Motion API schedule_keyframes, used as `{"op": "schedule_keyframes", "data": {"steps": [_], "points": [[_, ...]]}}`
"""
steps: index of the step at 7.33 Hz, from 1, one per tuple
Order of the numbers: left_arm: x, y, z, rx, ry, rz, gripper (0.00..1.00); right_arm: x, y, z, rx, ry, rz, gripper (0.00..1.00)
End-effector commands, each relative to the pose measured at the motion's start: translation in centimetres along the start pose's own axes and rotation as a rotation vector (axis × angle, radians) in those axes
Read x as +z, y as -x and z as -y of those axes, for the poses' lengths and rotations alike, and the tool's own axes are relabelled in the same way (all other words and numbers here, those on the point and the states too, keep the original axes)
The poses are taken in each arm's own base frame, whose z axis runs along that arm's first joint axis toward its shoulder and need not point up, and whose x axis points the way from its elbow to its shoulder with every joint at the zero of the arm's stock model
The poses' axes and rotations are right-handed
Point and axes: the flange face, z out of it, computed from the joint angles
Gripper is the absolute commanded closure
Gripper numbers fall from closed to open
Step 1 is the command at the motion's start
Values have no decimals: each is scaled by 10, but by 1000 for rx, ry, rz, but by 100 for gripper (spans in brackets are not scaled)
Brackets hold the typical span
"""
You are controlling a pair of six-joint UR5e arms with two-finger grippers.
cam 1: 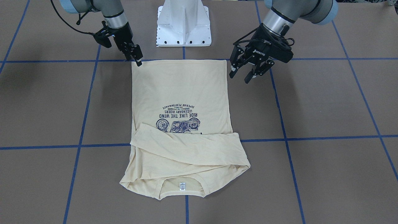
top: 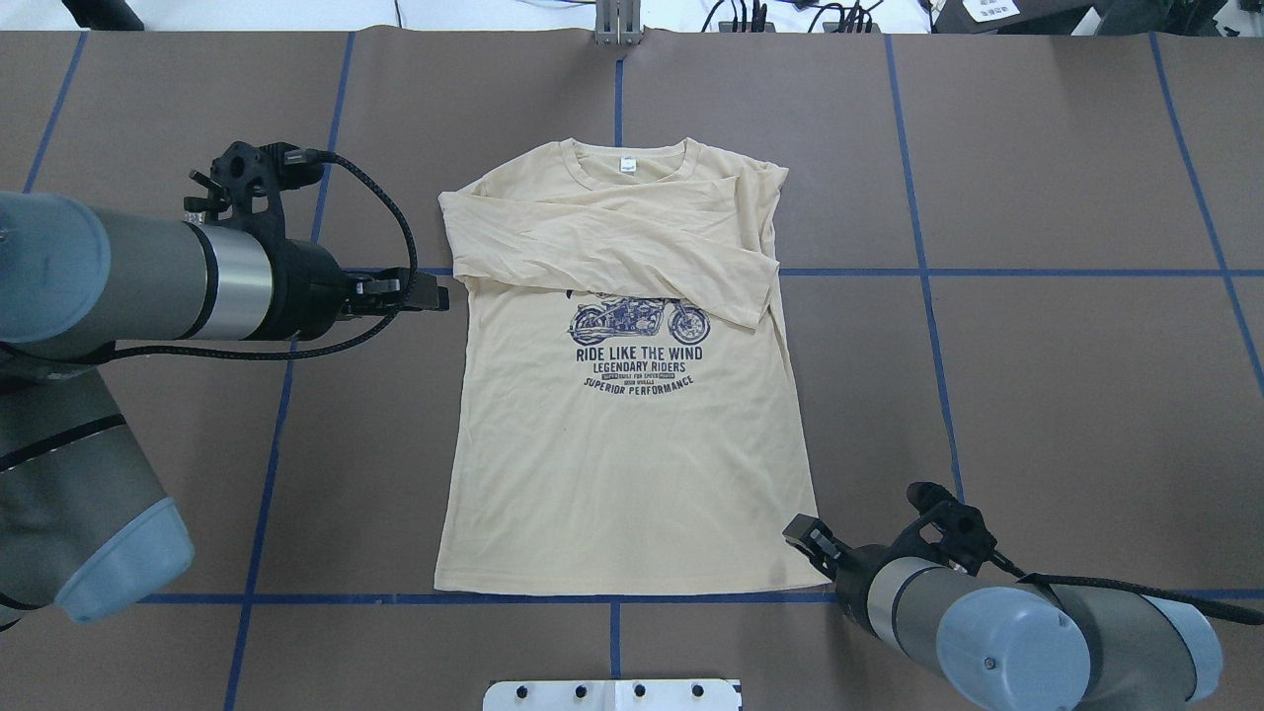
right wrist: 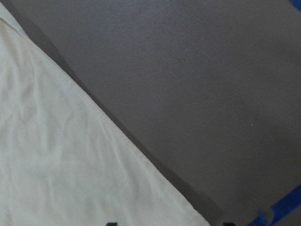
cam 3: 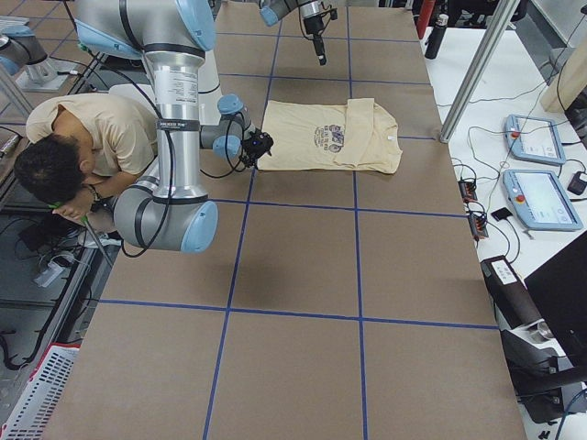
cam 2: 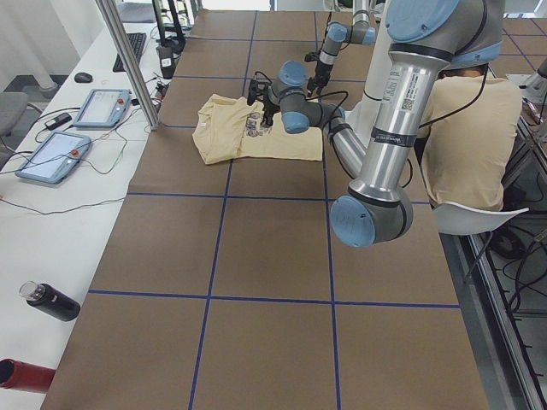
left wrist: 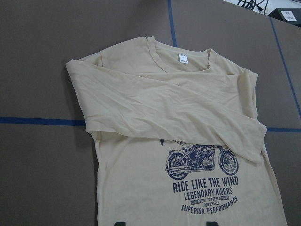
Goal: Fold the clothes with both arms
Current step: 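Position both grippers at the hem corners nearest the robot and grasp them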
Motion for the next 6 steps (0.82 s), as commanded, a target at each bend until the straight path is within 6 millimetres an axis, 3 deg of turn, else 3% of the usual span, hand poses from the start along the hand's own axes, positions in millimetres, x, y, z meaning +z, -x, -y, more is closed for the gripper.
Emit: {"op": "schedule_keyframes", "data": {"steps": [1, 6], "points": [[1, 0, -1, 0, 2, 1, 35, 2, -2, 0, -4, -5, -12, 23], [2, 1, 0, -2, 1, 3, 35, 5, -5, -2, -7, -6, -20, 29]]}}
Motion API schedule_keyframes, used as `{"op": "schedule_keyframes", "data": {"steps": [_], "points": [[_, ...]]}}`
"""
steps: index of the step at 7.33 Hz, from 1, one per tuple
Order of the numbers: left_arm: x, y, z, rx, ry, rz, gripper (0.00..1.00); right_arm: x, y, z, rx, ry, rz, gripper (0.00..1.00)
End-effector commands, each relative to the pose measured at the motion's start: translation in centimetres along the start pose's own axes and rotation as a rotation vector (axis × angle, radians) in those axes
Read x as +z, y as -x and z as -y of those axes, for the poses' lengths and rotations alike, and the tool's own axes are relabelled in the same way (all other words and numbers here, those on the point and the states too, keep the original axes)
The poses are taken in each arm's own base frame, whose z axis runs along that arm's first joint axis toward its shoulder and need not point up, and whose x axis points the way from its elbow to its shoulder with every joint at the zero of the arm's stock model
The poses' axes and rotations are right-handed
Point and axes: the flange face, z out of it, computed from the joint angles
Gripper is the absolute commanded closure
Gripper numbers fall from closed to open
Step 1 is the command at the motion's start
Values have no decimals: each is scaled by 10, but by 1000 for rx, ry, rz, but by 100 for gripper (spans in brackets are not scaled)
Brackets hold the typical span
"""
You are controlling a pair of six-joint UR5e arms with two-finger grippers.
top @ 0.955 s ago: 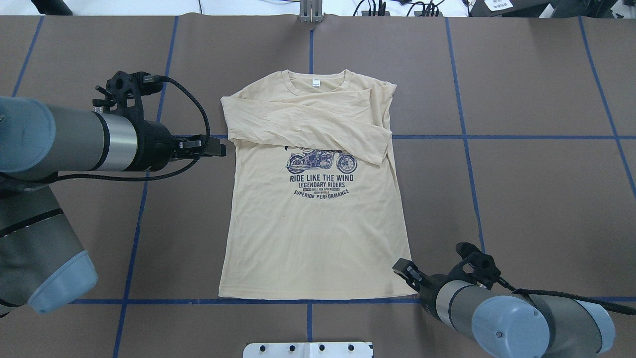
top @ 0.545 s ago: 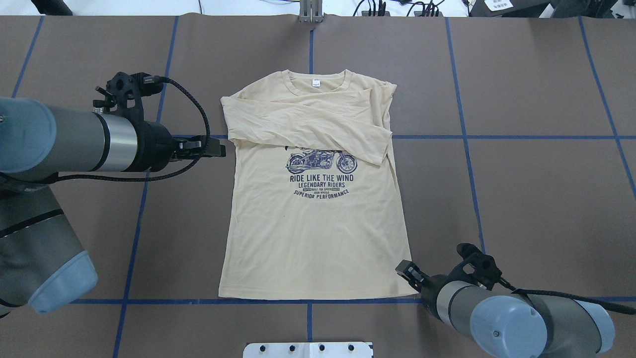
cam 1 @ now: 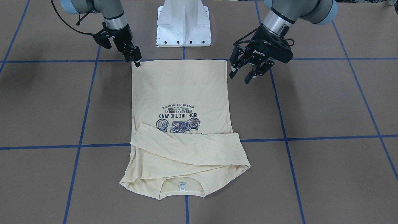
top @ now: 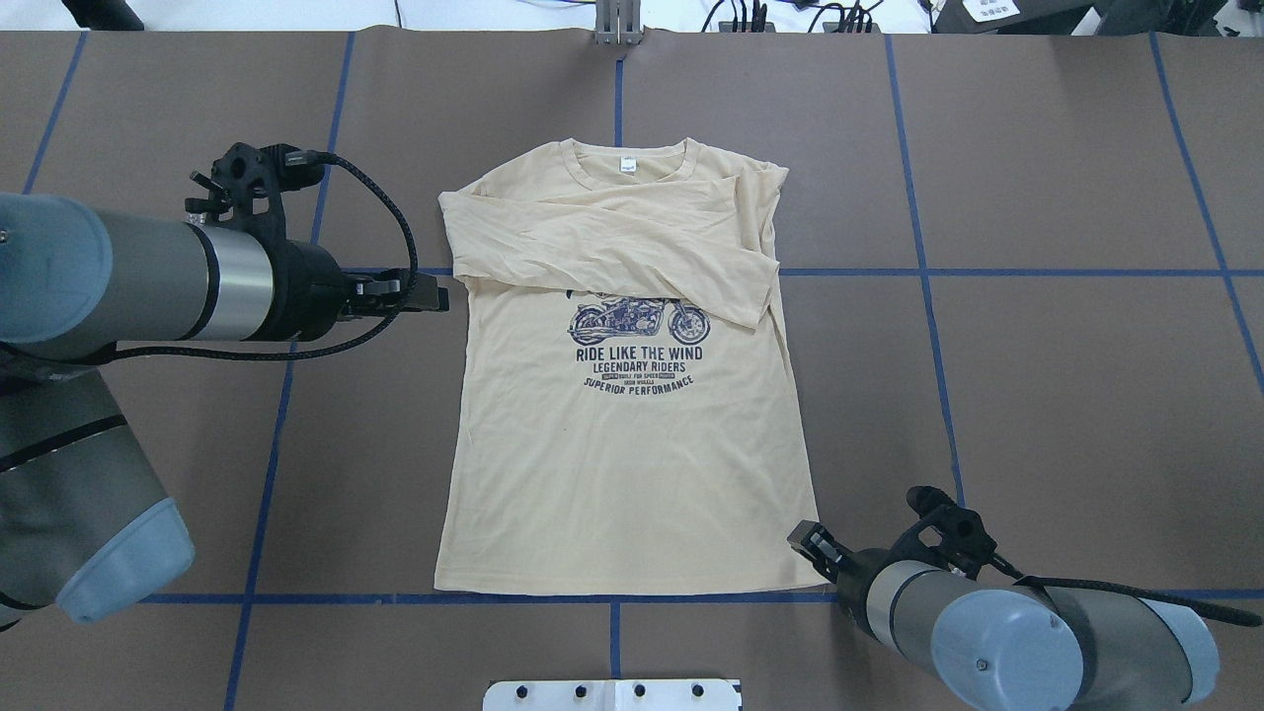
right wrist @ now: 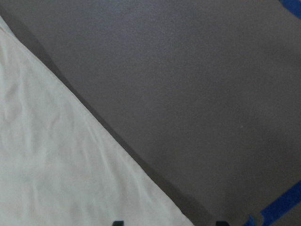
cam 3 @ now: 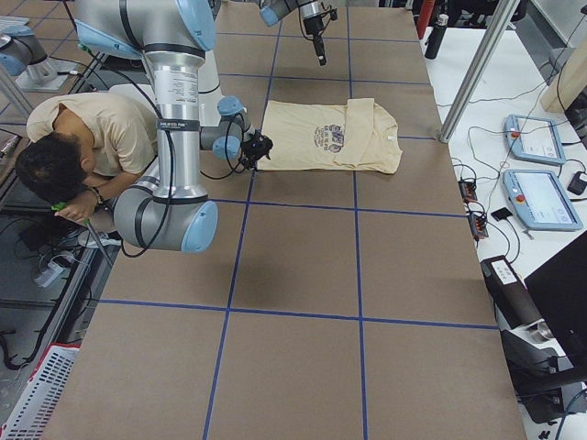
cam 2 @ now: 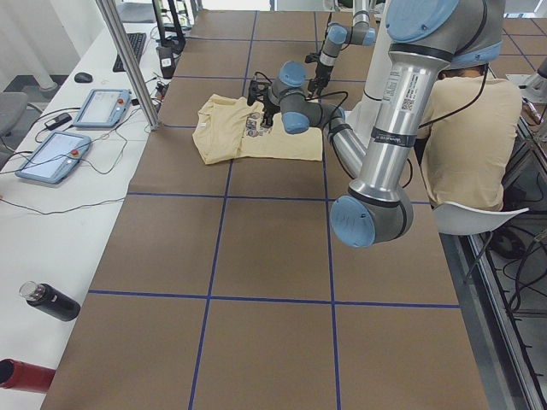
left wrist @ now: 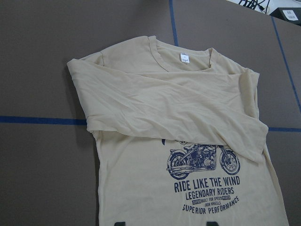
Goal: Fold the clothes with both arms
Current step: 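Position both grippers at the hem corners nearest the robot and grasp them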
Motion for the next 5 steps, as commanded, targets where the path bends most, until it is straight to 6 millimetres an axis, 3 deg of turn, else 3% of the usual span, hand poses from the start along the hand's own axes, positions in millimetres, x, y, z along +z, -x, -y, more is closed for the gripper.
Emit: {"op": "schedule_keyframes", "data": {"steps": [1, 3, 4, 5], "points": [[0, -1, 0, 0, -1, 0, 35, 0, -2, -2, -3, 3, -4, 30], [0, -1, 0, 0, -1, 0, 35, 2, -4, -3, -7, 4, -10, 36], [0, -1, 0, 0, -1, 0, 35, 1, -4, -5, -8, 6, -8, 49], [1, 1, 1, 0, -18, 7, 35, 1, -5, -5, -9, 6, -9, 74]]}}
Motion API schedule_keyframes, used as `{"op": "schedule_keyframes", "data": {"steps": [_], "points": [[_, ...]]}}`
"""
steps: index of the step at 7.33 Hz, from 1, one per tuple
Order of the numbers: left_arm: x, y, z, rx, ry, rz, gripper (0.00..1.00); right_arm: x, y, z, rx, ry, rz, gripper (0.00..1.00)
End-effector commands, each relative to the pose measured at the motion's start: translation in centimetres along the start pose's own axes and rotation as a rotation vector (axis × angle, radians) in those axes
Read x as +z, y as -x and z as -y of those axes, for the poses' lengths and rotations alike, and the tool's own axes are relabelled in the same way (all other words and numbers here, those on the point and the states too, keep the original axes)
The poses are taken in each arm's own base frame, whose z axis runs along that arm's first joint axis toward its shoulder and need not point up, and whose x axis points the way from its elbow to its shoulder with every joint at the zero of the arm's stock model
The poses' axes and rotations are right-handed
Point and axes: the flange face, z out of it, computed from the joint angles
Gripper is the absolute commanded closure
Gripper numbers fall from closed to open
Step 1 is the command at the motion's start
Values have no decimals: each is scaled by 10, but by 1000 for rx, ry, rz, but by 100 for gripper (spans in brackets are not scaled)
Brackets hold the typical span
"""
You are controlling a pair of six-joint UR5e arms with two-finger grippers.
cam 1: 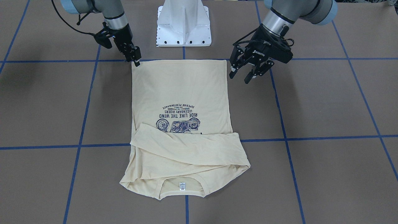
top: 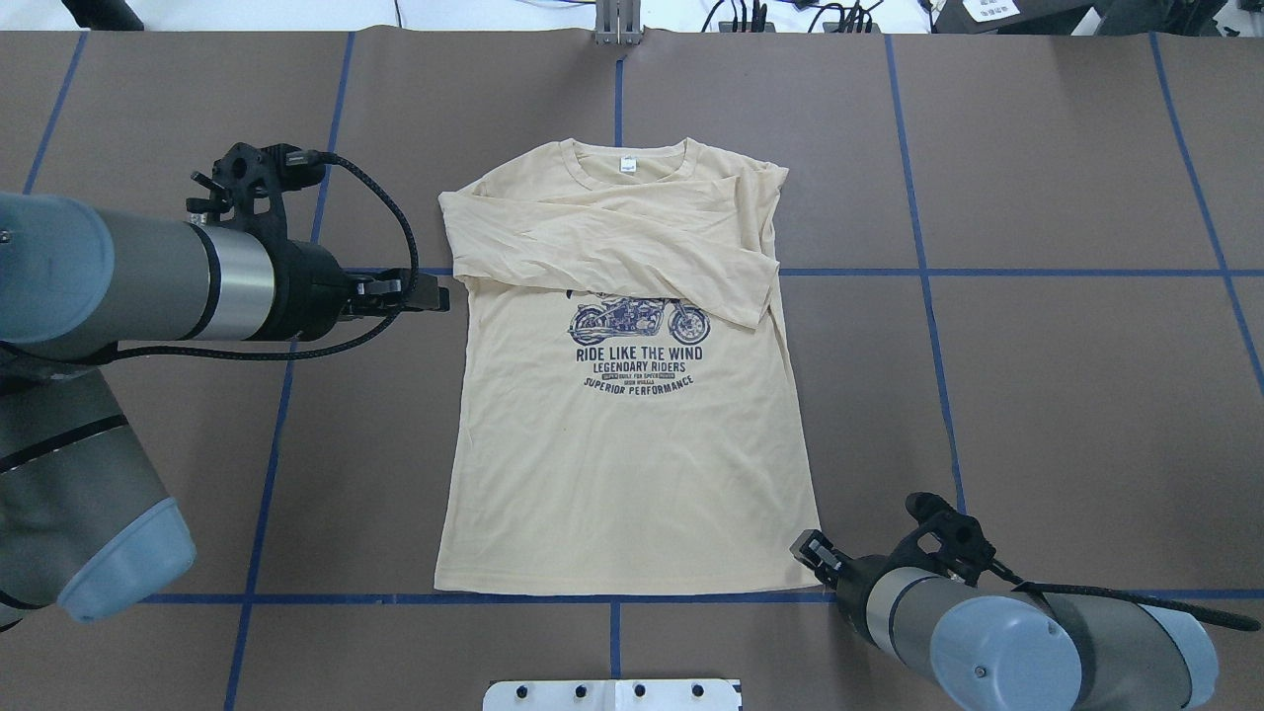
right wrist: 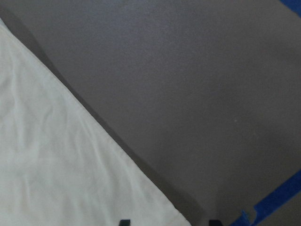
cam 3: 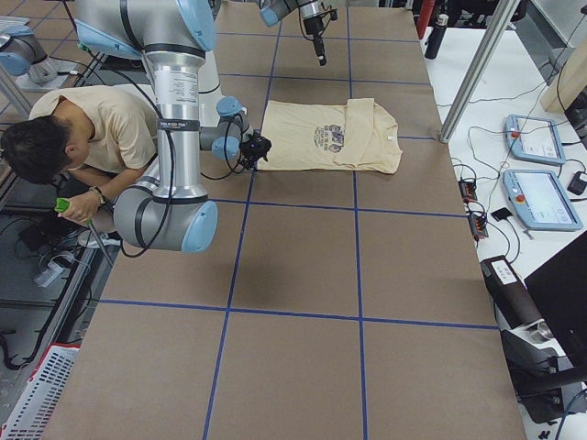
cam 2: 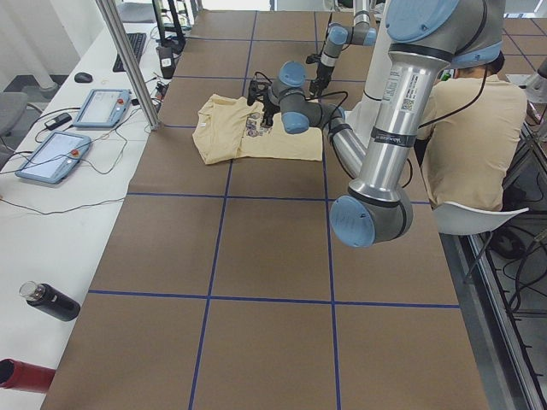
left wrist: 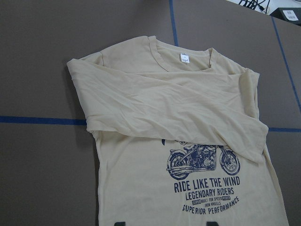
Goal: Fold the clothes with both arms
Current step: 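Position both grippers at the hem corners nearest the robot and grasp them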
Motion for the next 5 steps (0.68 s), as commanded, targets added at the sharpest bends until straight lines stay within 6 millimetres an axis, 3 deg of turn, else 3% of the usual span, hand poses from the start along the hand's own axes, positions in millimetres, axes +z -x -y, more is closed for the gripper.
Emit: {"op": "schedule_keyframes", "data": {"steps": [1, 5], "points": [[1, 1, 1, 0, -19, 7, 35, 0, -2, 0, -3, -1, -4, 100], [2, 1, 1, -11, -16, 10, 35, -5, -1, 2, 1, 3, 3, 100]]}}
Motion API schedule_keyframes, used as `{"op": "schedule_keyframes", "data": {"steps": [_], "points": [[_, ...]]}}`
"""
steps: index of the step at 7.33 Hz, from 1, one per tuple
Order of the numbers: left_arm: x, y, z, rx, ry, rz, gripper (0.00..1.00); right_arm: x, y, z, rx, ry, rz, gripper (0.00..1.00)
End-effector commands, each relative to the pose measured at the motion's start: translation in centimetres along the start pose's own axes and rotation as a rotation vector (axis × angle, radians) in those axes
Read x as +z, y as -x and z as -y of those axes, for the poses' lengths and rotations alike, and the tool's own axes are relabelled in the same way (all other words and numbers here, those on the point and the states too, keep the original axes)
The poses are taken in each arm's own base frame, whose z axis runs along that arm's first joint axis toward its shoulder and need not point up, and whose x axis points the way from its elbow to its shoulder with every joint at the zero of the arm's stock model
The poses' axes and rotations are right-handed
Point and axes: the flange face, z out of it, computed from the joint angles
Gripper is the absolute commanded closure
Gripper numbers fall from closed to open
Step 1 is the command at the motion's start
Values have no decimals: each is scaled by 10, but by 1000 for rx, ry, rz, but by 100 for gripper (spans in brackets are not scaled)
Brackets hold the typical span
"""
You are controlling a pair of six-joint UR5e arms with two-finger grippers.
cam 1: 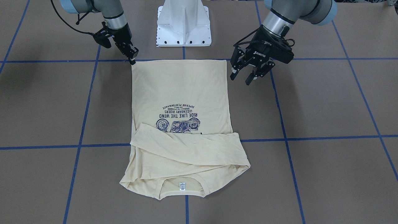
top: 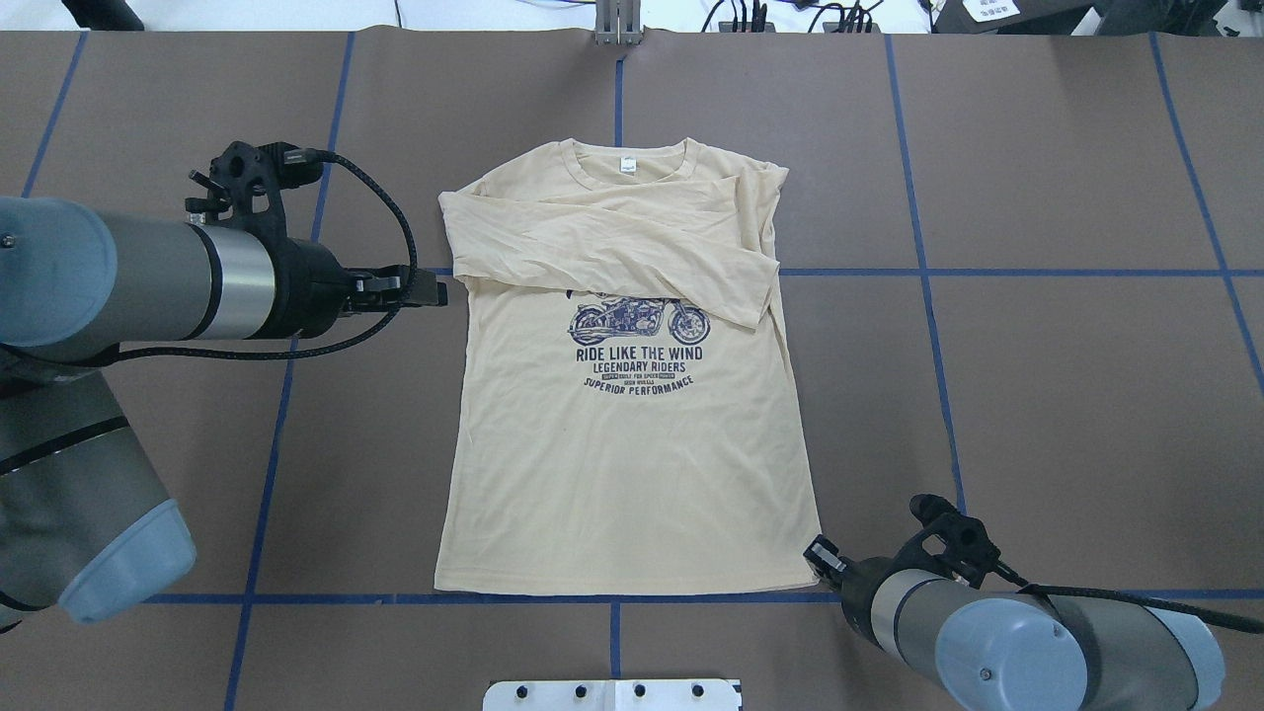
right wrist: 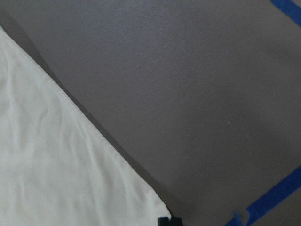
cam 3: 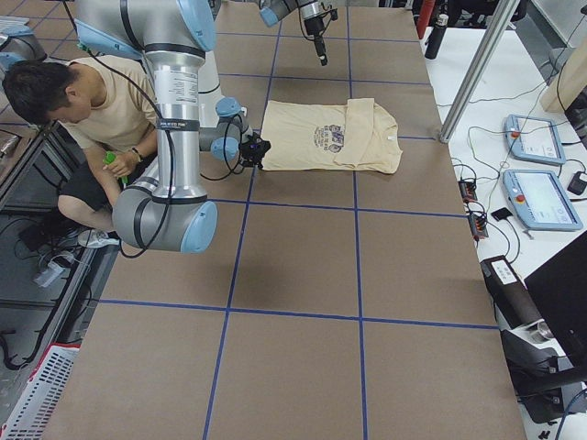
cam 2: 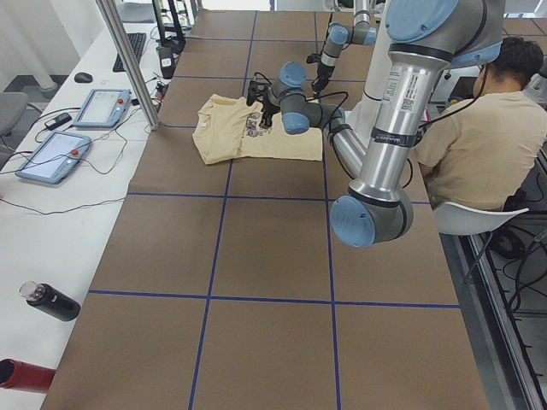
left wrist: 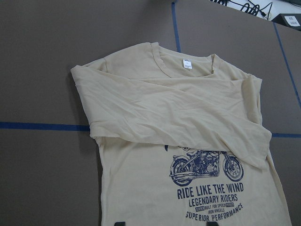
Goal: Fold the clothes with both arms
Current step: 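Position both grippers at the hem corners nearest the robot and grasp them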
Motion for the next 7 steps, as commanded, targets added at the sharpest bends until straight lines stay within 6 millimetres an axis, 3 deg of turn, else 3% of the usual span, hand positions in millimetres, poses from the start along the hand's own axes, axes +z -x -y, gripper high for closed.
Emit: {"op": "schedule_keyframes", "data": {"steps": [1, 2, 4, 6, 7], "points": [[4, -1, -4, -119, 11, 5, 35, -11, 6, -1, 4, 17, 17, 100], [7, 21, -19, -159, 35, 45, 35, -15, 6, -2, 6, 31, 14, 100], [32, 46, -100, -279, 163, 128, 35, -23, 5, -2, 7, 63, 2, 100], [56, 23, -191, -374, 196, 162, 35, -23, 1, -1, 5, 60, -4, 100], [61, 22, -205, -366, 212, 193, 36, -23, 1, -1, 6, 59, -5, 100]]}}
